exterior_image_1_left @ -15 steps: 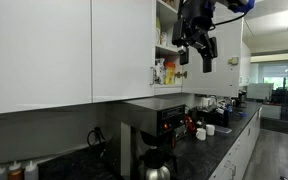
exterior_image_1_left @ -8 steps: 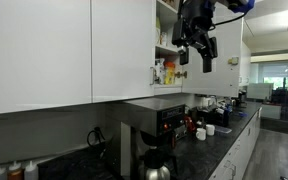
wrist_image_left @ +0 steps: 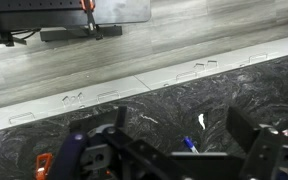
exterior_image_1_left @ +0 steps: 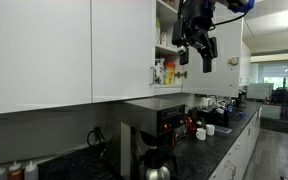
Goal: Close the top right cabinet door
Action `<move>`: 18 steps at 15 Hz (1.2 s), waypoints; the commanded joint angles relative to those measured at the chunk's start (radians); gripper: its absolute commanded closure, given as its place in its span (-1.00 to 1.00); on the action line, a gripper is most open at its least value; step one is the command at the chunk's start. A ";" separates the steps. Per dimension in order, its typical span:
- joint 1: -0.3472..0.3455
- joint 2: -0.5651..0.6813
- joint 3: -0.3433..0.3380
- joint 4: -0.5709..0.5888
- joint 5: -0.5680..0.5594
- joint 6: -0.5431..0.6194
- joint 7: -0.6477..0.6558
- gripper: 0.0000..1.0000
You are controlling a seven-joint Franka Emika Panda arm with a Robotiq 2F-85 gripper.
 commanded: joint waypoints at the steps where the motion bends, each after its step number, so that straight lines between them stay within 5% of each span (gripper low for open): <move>1: -0.009 0.000 0.007 0.002 0.003 -0.003 -0.003 -1.00; 7: -0.035 -0.016 0.003 -0.011 -0.056 0.005 0.006 -1.00; 18: -0.183 -0.105 -0.108 -0.030 -0.353 0.072 -0.029 -1.00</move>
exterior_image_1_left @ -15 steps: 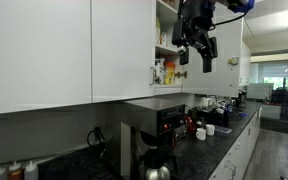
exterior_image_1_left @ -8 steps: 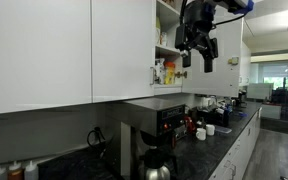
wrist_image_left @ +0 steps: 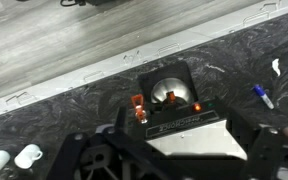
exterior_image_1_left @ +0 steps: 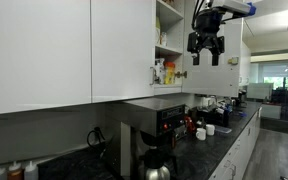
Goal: Close the top right cabinet door
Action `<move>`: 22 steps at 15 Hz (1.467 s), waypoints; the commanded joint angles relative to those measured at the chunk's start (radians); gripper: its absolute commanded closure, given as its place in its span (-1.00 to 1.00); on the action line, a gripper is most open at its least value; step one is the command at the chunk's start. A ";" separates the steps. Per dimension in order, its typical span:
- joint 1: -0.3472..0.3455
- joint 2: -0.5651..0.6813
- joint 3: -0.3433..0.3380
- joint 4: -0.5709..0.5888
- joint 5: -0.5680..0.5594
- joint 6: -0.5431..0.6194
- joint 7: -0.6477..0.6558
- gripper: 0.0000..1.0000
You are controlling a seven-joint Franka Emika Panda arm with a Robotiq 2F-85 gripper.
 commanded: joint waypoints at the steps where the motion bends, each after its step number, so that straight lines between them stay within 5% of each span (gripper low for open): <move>1: -0.051 -0.059 -0.035 -0.029 -0.067 0.031 -0.036 -1.00; 14: -0.175 -0.180 -0.235 -0.033 -0.085 0.044 -0.152 -1.00; 15: -0.174 -0.169 -0.199 -0.025 -0.097 0.042 -0.129 -1.00; 22: -0.182 -0.175 -0.224 -0.025 -0.093 0.042 -0.139 -1.00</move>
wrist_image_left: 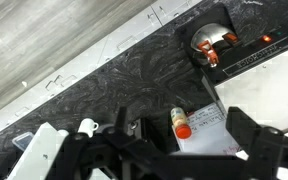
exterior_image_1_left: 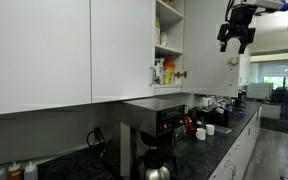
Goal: Close the top right cabinet door
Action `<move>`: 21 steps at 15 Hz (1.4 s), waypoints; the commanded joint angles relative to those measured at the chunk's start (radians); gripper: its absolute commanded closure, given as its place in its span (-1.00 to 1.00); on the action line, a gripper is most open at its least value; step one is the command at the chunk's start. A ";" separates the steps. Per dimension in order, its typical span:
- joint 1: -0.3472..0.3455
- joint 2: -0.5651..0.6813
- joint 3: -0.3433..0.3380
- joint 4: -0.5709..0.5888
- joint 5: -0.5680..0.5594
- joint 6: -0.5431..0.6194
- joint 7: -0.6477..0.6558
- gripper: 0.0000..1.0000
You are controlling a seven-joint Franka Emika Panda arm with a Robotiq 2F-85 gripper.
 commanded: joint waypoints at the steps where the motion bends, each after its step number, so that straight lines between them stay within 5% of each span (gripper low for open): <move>1: -0.022 0.003 0.016 0.002 0.013 -0.001 -0.012 -1.00; 11: -0.067 0.001 0.006 0.007 -0.013 0.055 0.034 -1.00; 21: -0.202 -0.001 -0.120 0.072 -0.154 0.086 -0.075 -1.00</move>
